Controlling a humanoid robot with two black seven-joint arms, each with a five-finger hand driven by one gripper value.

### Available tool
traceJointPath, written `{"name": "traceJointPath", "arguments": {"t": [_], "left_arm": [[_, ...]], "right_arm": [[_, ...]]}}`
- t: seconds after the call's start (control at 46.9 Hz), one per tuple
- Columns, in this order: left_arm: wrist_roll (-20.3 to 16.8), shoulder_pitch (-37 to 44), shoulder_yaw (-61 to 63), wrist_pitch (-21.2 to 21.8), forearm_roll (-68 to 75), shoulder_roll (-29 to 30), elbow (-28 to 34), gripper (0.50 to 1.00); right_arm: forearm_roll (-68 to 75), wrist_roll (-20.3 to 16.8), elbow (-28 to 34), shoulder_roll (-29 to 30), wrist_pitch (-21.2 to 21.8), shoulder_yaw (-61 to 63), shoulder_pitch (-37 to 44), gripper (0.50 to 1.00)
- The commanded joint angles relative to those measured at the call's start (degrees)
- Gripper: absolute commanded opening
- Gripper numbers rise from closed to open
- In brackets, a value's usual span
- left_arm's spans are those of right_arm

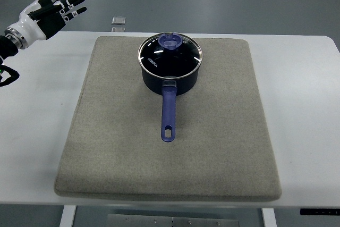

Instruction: Open pot lid and place left with left hand

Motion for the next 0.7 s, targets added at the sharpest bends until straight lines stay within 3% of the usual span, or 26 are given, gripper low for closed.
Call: {"name": "traceJointPath", "arguments": {"t": [0.0, 0.555, 0.683], "left_arm": [[-0.02, 0.14, 0.01, 0.0, 0.01, -0.01, 0.09, 0.992], [-0.02, -0.65, 1.06, -0.36, 1.59, 0.78, 0.62, 0.99], [-0.11, -1.87, 3.08, -0.36, 8.17, 1.14, 0.45, 0.99]], "right_arm": [[0.0, -0.08, 0.0, 0.0, -0.01, 0.02, 0.03, 0.917], [0.0, 0.01, 0.0, 0.0, -0.01, 0.02, 0.03, 0.917], [0.0, 0.01, 0.0, 0.0, -0.01, -0.07, -0.06, 0.917]]}}
